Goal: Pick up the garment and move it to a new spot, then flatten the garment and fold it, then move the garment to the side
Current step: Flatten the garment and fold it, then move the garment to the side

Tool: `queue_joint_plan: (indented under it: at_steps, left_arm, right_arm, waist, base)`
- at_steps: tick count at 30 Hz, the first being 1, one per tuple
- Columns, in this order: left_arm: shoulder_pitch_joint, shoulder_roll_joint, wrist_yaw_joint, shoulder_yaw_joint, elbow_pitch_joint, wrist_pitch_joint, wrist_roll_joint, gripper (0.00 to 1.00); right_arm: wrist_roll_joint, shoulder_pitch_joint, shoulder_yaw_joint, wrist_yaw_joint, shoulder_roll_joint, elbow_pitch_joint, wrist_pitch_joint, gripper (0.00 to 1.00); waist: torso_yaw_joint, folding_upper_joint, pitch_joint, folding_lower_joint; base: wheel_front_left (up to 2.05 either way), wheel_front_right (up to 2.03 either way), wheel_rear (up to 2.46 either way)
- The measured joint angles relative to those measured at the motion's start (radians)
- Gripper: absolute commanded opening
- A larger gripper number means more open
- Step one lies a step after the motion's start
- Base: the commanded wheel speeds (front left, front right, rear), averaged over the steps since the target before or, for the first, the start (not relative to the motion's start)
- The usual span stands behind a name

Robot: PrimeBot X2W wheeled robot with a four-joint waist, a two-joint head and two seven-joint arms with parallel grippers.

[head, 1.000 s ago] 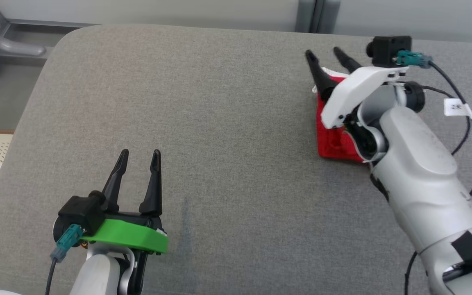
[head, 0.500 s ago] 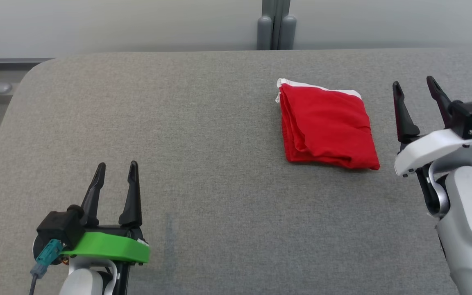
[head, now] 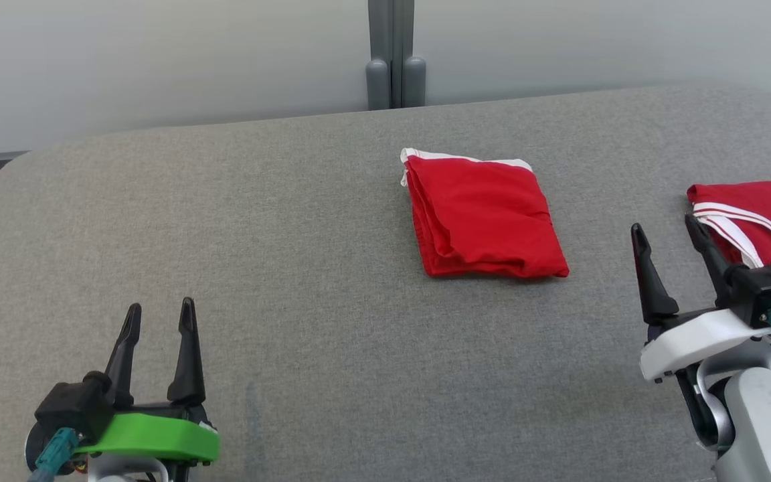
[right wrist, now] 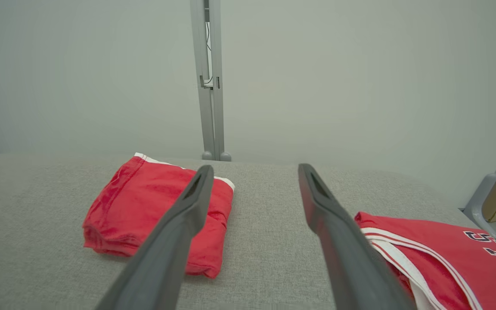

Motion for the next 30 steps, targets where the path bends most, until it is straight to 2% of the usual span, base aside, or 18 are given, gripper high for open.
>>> queue_joint_plan:
  at_steps: [13,30]
  left_arm:
    - [0.079,-0.006,0.000,0.054,-0.005,0.000,0.018,1.00]
    - [0.082,-0.008,0.000,0.045,0.017,0.000,0.024,1.00]
  right_arm:
    - [0.061,0.042,0.053,0.000,0.003,0.033,-0.009,1.00]
    - [0.083,0.037,0.070,0.000,0.010,0.082,-0.019,1.00]
  waist:
    - [-0.036,0.0000,-0.059,0.0000]
    - [-0.022,0.0000,-0.067,0.0000]
  base:
    - [0.00,0.00,0.00]
    - [0.00,0.00,0.00]
